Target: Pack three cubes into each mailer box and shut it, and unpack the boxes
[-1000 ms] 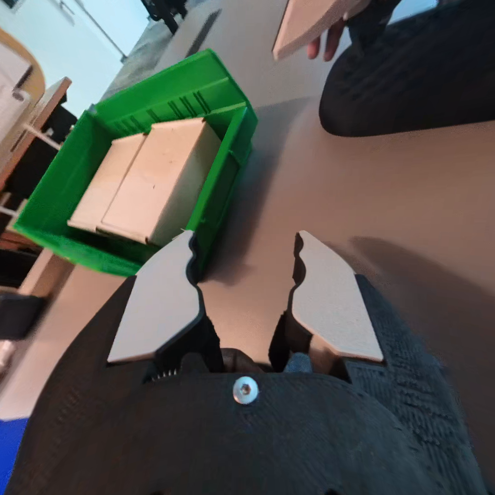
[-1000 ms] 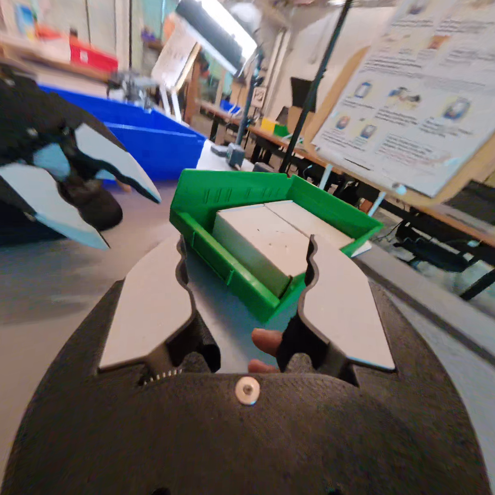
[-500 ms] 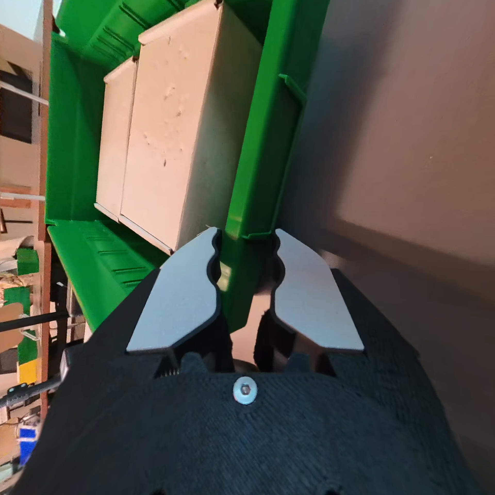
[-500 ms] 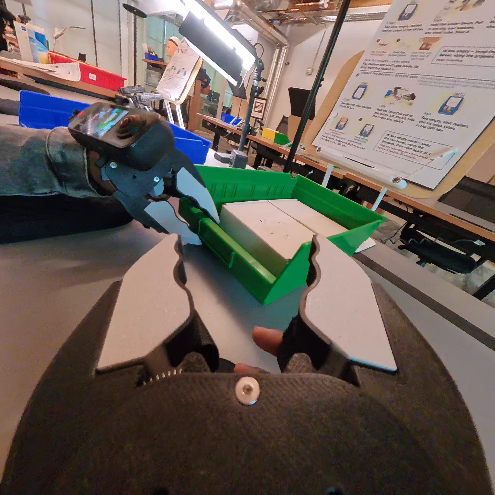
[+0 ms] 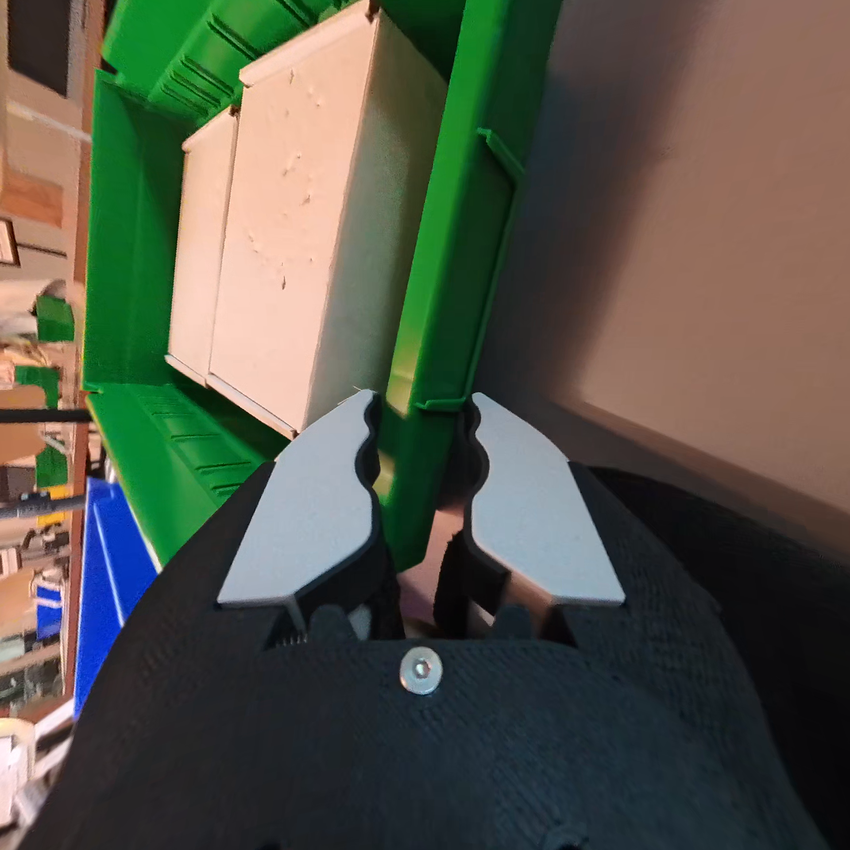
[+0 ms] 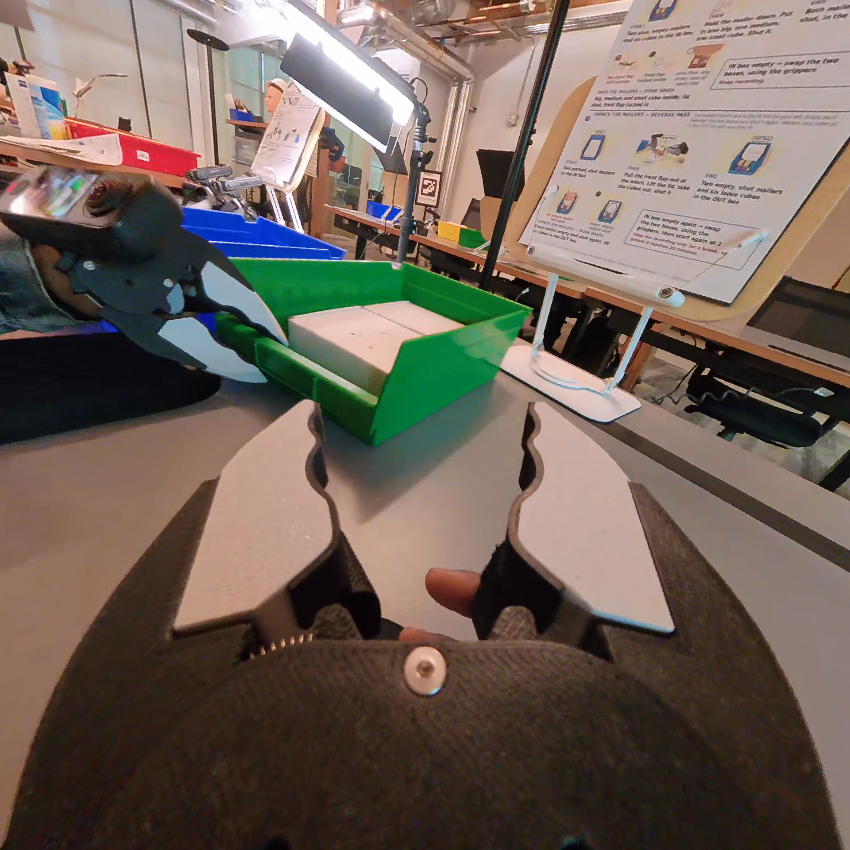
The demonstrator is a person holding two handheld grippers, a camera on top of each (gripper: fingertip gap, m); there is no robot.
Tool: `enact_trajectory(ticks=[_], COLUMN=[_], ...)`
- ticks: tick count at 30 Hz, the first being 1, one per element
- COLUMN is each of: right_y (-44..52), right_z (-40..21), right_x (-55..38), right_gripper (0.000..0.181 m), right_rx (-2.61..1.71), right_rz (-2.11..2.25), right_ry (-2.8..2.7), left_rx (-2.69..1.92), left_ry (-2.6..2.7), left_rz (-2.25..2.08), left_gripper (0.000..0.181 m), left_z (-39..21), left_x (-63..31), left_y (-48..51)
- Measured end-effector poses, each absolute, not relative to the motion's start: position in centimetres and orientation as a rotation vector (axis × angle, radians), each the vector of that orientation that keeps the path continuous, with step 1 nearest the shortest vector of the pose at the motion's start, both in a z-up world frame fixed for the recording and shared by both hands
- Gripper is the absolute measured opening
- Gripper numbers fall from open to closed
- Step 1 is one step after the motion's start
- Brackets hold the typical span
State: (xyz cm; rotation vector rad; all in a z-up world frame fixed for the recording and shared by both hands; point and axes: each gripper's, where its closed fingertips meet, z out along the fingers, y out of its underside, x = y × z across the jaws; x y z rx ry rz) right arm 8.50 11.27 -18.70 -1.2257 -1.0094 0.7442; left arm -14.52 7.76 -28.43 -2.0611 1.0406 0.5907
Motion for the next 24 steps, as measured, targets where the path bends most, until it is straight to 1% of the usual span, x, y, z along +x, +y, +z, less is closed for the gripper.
enact_trajectory(ticks=[7,10,11,13,15,17,20,22,24], right_y=[11.3,11.3,11.3,11.3,11.3,11.4,11.4,11.3,11.3], right_z=[-18.7,-18.7,-18.7,-18.7,-18.7,-18.7,-18.7,-18.7,-18.8], right_x=[8.5,8.5,8.5,8.5,8.5,8.5,8.5,8.4,8.4], right_gripper=[0.082,0.082,0.082,0.082,0.082,0.082,0.083,0.083,0.083], right_rx=[-1.227,-1.225,-1.225,-1.224,-1.227,-1.228,-1.226,-1.224,-1.222], right_rz=[0.743,0.742,0.742,0.742,0.743,0.745,0.746,0.742,0.739], right_ry=[-1.008,-1.01,-1.01,-1.009,-1.007,-1.004,-1.003,-1.008,-1.013], left_rx=[-2.237,-2.238,-2.198,-2.023,-1.827,-1.704,-1.626,-1.686,-1.801], left_ry=[0.877,0.838,0.836,0.839,0.827,0.777,0.742,0.769,0.766], left_rz=[0.644,0.688,0.73,0.772,0.661,0.497,0.221,0.144,0.202], left_gripper=[0.036,0.037,0.04,0.058,0.069,0.073,0.075,0.077,0.079], left_z=[-28.5,-28.4,-28.1,-26.5,-23.7,-20.6,-17.3,-17.2,-18.4], left_x=[-18.1,-19.0,-19.1,-18.2,-15.6,-13.4,-12.1,-14.0,-18.3], left_y=[6.2,6.3,6.4,6.5,5.6,3.4,-0.9,-3.5,-5.3])
